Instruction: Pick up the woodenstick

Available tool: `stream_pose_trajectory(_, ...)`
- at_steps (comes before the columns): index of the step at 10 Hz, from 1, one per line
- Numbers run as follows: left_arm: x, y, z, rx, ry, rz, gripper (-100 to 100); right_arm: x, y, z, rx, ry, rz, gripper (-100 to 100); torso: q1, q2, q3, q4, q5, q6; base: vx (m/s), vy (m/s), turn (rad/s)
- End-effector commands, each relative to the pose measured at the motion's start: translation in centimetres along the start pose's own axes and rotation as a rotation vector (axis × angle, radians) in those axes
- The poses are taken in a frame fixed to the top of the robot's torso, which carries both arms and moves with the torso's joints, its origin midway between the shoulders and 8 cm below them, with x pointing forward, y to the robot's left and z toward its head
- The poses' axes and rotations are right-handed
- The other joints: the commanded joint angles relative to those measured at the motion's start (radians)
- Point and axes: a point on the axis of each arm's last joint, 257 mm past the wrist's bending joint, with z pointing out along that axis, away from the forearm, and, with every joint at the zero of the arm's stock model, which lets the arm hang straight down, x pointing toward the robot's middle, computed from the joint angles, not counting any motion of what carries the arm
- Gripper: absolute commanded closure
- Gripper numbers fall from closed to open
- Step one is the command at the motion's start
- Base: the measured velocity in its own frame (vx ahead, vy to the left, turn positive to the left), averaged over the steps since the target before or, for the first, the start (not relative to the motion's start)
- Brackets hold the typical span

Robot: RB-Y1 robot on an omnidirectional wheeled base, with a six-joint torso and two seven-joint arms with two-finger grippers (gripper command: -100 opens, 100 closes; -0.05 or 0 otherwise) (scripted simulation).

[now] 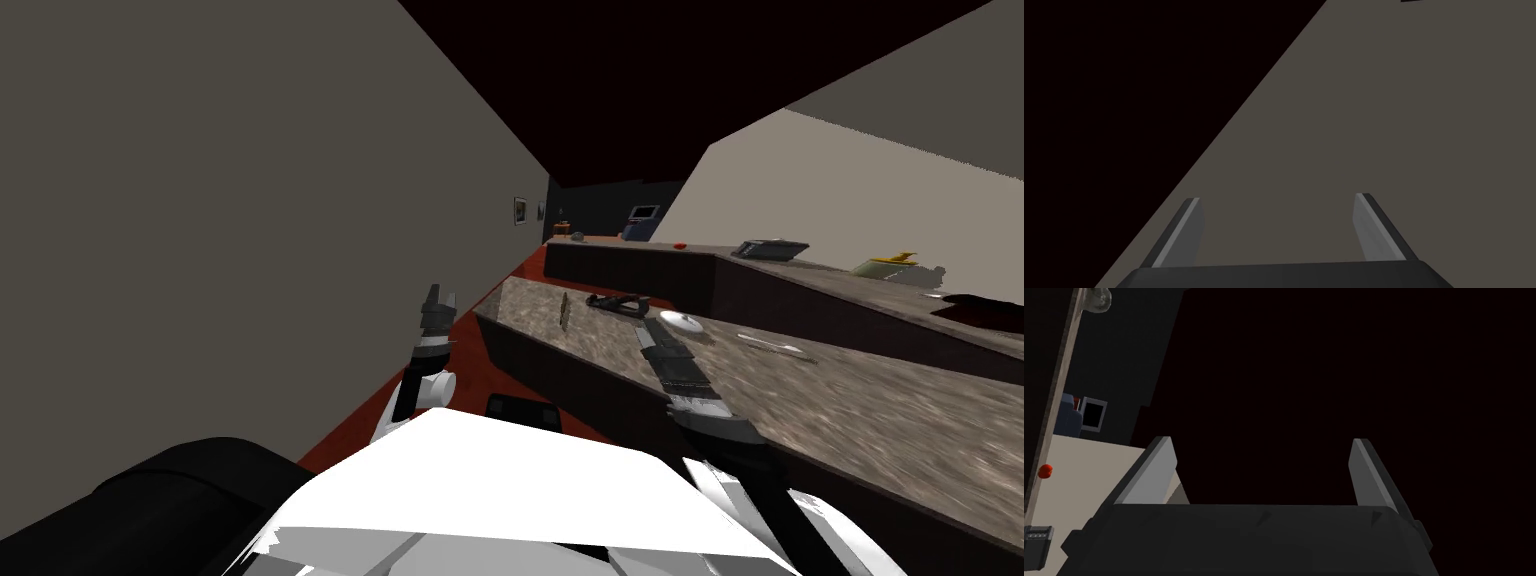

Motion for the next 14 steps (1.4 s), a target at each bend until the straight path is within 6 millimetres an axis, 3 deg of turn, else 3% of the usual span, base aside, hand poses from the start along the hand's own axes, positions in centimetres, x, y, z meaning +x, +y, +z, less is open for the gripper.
stream_pose_trajectory(1,0.0,0.0,0.0,0.000,0.000,0.000,0,0.1,-1.1,-1.0,0.039,0.052,-0.073,-100,0.000,0.000,0.000,0.000,0.000,0.000,-0.041,-0.007,0.226)
stream_pose_trajectory(3,0.0,0.0,0.0,0.000,0.000,0.000,0,0.2,-2.1,-1.9,0.073,0.096,-0.139,-100,0.001,0.000,0.000,0.000,0.000,-0.001,-0.046,-0.004,0.298)
stream_pose_trajectory(6,0.0,0.0,0.0,0.000,0.000,0.000,0,0.2,-5.4,-4.9,0.168,0.235,-0.342,-100,0.000,-0.001,-0.001,0.000,0.000,-0.001,-0.050,-0.005,0.431)
stream_pose_trajectory(7,0.0,0.0,0.0,0.000,0.000,0.000,0,0.4,-5.4,-4.9,0.165,0.251,-0.354,-100,0.000,-0.001,0.000,0.000,0.000,-0.001,-0.037,-0.006,0.113)
stream_pose_trajectory(9,0.0,0.0,0.0,0.000,0.000,0.000,0,0.2,-7.6,-7.2,0.218,0.358,-0.498,-100,0.000,-0.002,-0.001,0.000,0.000,-0.001,-0.029,0.002,0.382)
stream_pose_trajectory(10,0.0,0.0,0.0,0.000,0.000,0.000,0,0.4,-7.6,-7.2,0.213,0.373,-0.511,-100,0.000,-0.002,-0.001,-0.001,0.000,-0.001,-0.019,-0.009,0.157)
stream_pose_trajectory(12,0.0,0.0,0.0,0.000,0.000,0.000,0,0.1,-9.8,-9.8,0.252,0.495,-0.659,-100,0.000,-0.003,-0.002,-0.001,0.000,-0.001,-0.020,-0.001,0.384)
stream_pose_trajectory(13,0.0,0.0,0.0,0.000,0.000,0.000,0,0.3,-9.9,-9.8,0.246,0.512,-0.676,-100,0.000,-0.003,-0.002,-0.001,0.000,0.000,-0.017,-0.012,0.235)
stream_pose_trajectory(14,0.0,0.0,0.0,0.000,0.000,0.000,0,0.1,-11.0,-11.1,0.257,0.583,-0.754,-100,-0.001,-0.004,-0.002,-0.001,0.000,0.000,-0.012,-0.004,0.359)
